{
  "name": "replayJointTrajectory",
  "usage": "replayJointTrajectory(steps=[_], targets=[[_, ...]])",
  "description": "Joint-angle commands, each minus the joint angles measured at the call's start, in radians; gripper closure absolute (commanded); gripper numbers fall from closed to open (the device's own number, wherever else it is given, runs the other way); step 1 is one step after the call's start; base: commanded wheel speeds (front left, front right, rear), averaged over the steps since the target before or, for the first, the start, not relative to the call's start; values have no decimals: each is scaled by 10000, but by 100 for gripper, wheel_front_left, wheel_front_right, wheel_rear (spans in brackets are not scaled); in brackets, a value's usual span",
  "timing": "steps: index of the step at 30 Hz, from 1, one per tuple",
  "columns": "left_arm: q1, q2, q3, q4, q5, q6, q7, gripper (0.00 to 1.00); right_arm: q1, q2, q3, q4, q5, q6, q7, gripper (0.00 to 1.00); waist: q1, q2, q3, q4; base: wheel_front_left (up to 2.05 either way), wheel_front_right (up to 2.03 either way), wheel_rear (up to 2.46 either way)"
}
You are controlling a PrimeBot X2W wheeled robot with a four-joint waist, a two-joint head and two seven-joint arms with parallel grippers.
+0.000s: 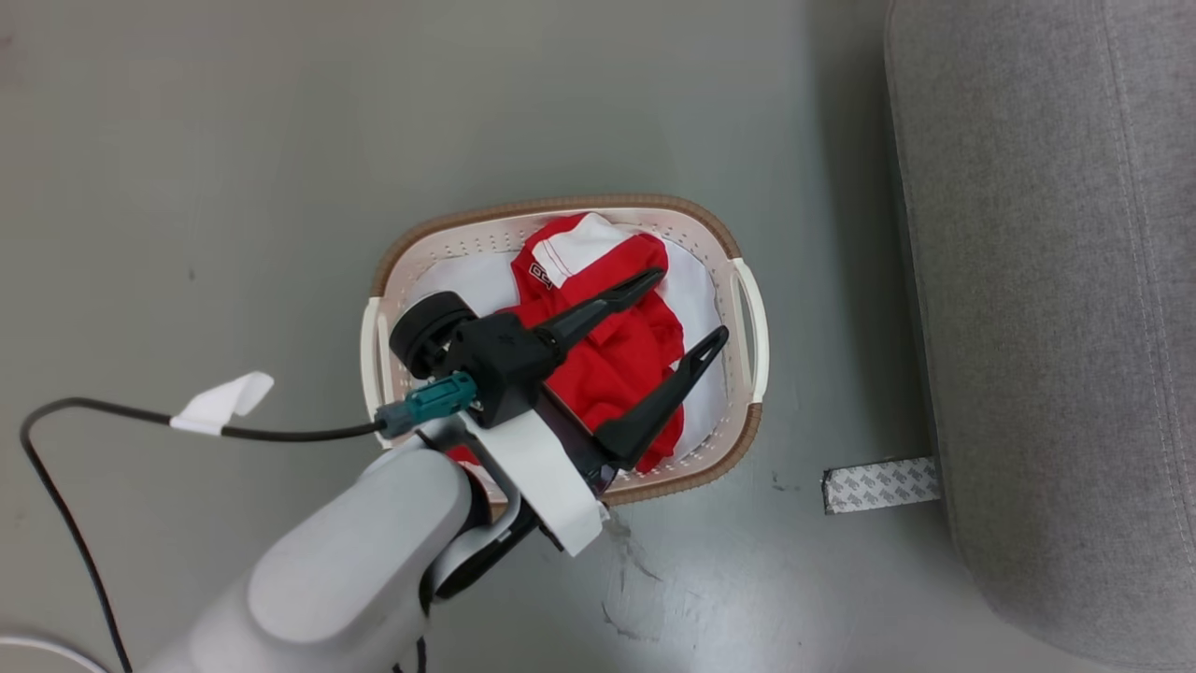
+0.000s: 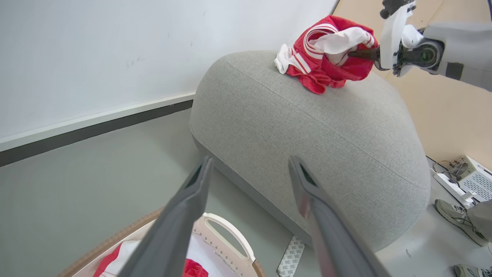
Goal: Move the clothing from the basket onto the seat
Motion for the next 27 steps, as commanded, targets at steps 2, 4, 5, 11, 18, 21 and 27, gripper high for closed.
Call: replayJointTrajectory(steps=[2,4,5,11,18,21,27], targets=[[116,60,31,38,-108,46,-60,0,-4,419,-298,-8,-689,-27,864,100,-1,0,-124,6,0,0,0],[163,80,21,68,-152,66,-86,0,77,561,-313,16,-822,-27,1140,81,-1,0,-201,-13,0,0,0],[191,86,13,98,-175,74,-96,0,109,590,-307,28,-864,-27,1221,58,-1,0,-255,-27,0,0,0],[372,-1,-37,303,-285,97,-180,0,290,576,203,136,-695,-27,1555,0,-1,0,-775,-141,0,0,0],[930,-349,-127,933,-563,123,-499,0,996,358,1897,326,820,-27,3210,0,-1,0,-2458,-369,0,0,0],[1250,-528,-100,1195,-744,181,-643,0,1541,9,2427,-190,1499,-27,4042,0,-1,0,-3236,-456,0,0,0],[1887,-707,146,1525,-1093,396,-816,0,2587,-972,3305,-2517,3045,-25,4534,0,-1,0,-4553,-456,0,0,0]])
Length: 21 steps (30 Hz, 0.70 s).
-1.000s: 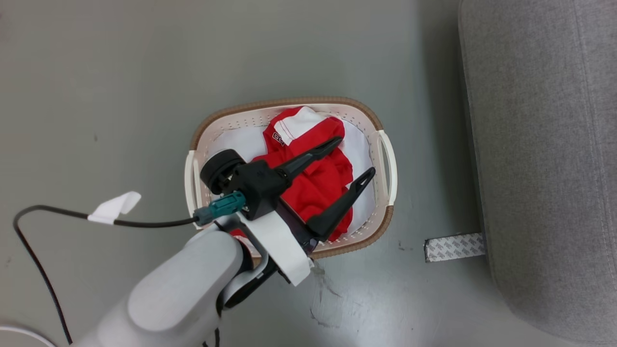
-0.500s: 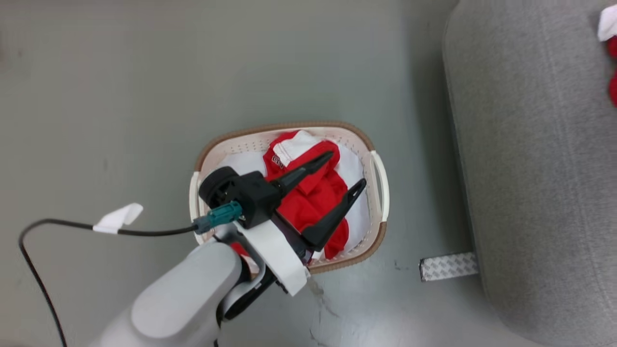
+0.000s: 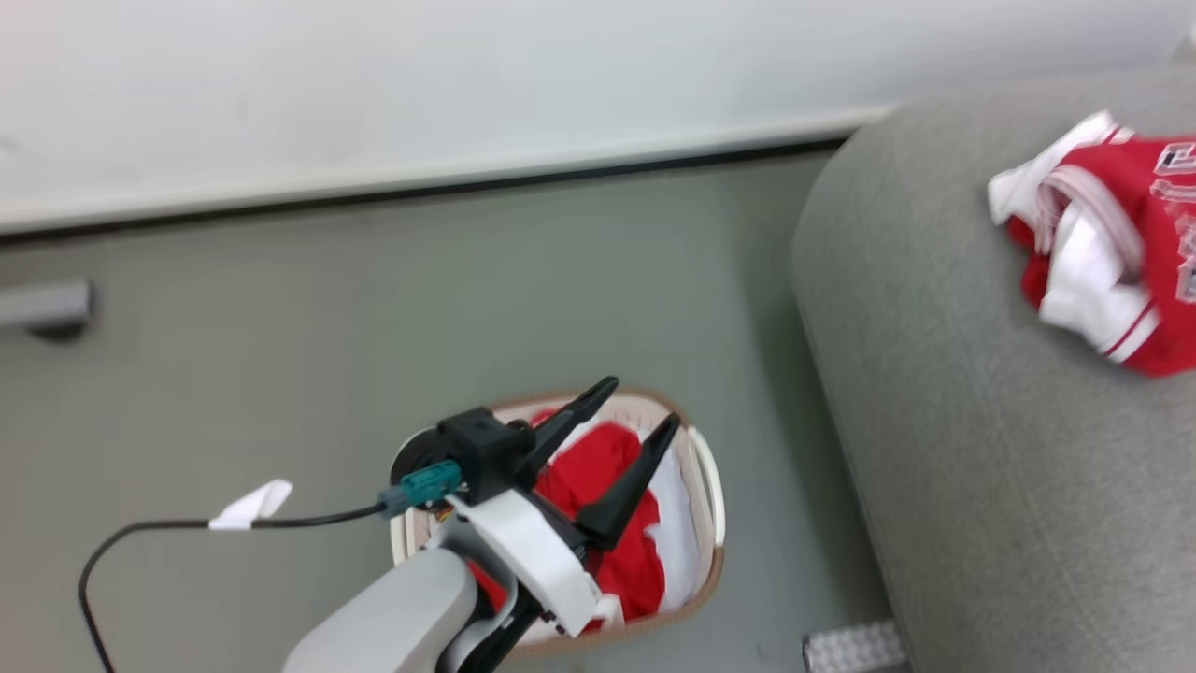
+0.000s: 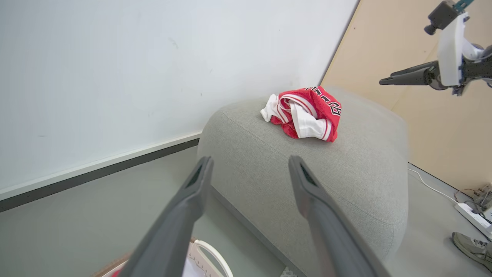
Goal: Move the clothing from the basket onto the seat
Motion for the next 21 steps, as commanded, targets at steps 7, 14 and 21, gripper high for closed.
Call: replayJointTrajectory(steps=[7,14,21], targets=[[732,103,787,173,-353,484,-182,0,1278,-553,396,-2410,1236,-25,-700,0,3,0,-1973,380,0,0,0],[1335,622,1944,-7,-327,989,-193,0,2109,-202,650,-3794,1121,-25,-2085,0,3,0,-2558,857,0,0,0],[2062,930,3178,-302,83,1426,-197,0,3068,919,449,-4222,1093,-25,-4150,0,3,0,-2753,1380,0,0,0]])
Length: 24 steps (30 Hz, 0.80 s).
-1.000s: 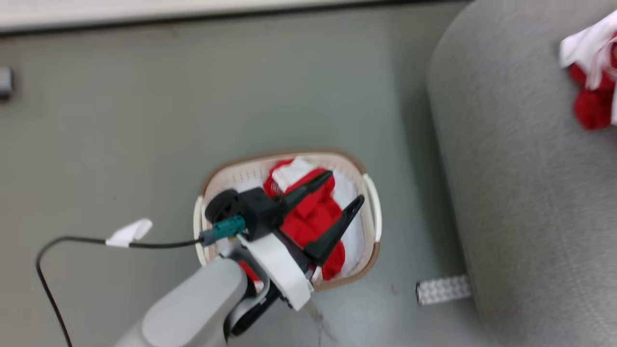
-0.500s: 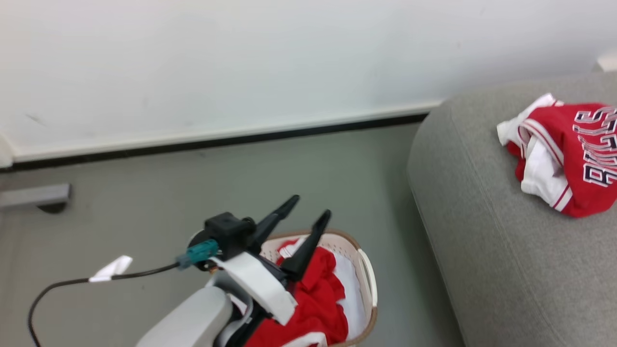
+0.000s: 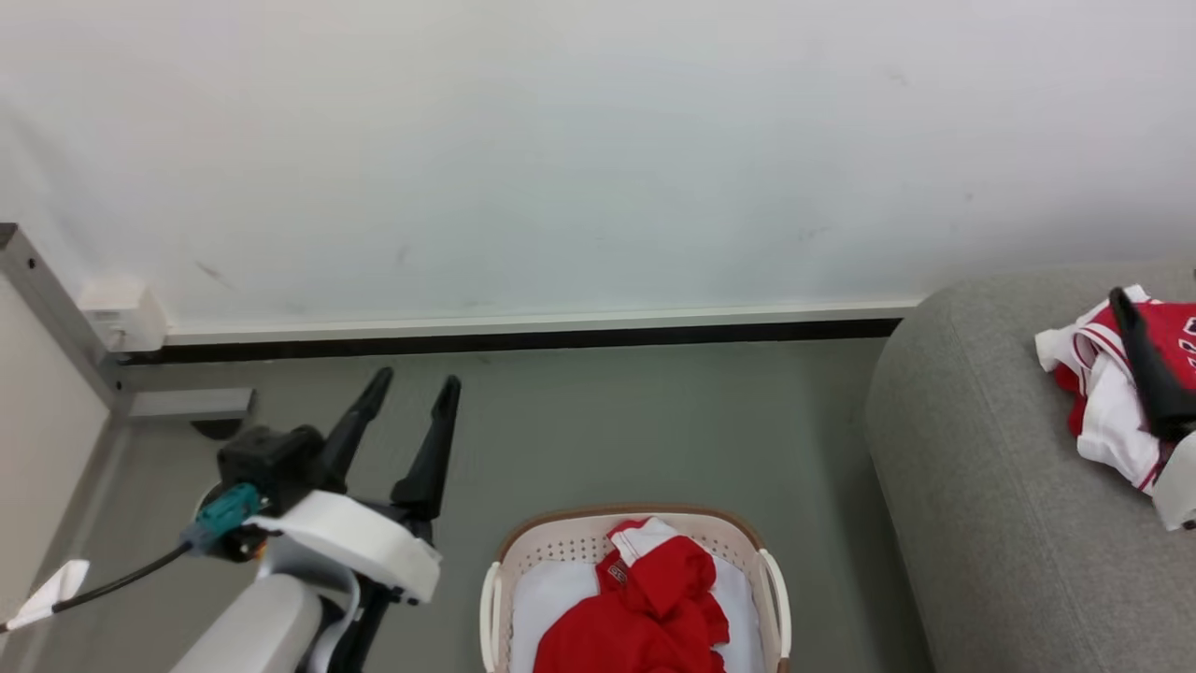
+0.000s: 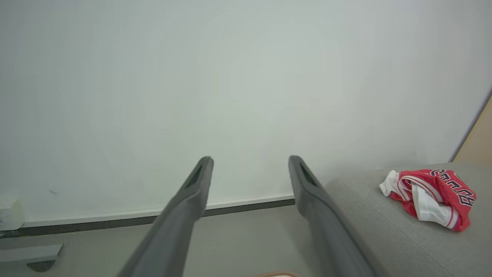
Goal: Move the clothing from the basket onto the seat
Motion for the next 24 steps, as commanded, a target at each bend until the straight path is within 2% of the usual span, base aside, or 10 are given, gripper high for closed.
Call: replayJointTrajectory(steps=[1,5,13,18,24], targets=[[324,109,265,-29,267,95,-2,0,379,341,-79,-72,-174,-25,-458,0,3,0,-80,205,0,0,0],[857,2,819,-141,664,258,-2,0,1154,1187,-233,-208,-632,-25,-1583,0,3,0,-133,376,0,0,0],[2180,-921,2495,-670,1881,341,-3,0,3090,2859,-542,14,-1513,-25,-4143,0,3,0,-126,644,0,0,0],[3125,-1604,3661,-1008,2853,82,-4,0,3603,3313,-402,709,-1583,-25,-5267,0,3,0,-92,646,0,0,0],[3574,-2218,4660,-779,3712,-534,-4,0,3673,3479,-341,1452,-1700,-25,-5550,0,3,0,-59,651,0,0,0]])
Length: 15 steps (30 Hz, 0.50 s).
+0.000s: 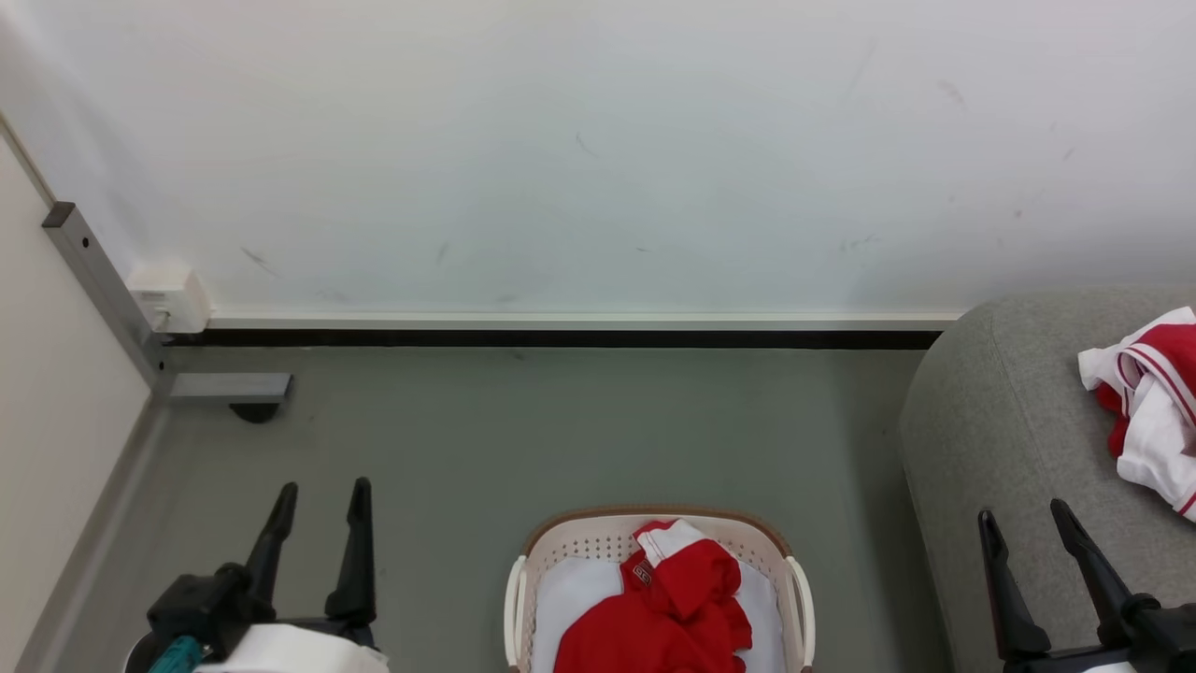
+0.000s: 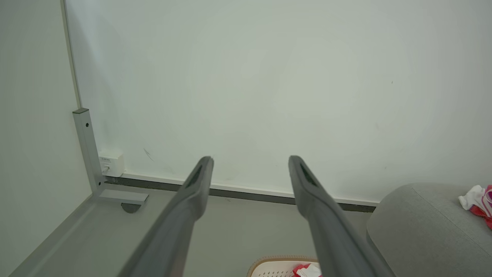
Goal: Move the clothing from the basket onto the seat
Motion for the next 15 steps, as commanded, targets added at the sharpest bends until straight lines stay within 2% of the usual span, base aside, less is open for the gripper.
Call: replayJointTrajectory(steps=[1,8,15], targets=[[157,-142,305,75,319,-190,-4,0,55,18,-16,135,-127,-25,-70,0,0,0,12,-4,0,0,0],[97,-565,1005,512,1024,-742,-4,0,-164,205,55,192,-287,-25,-72,0,0,0,44,-35,0,0,0],[-73,-812,1321,721,1356,-974,-4,0,-276,205,154,228,-166,-25,-75,0,0,0,96,-53,0,0,0]])
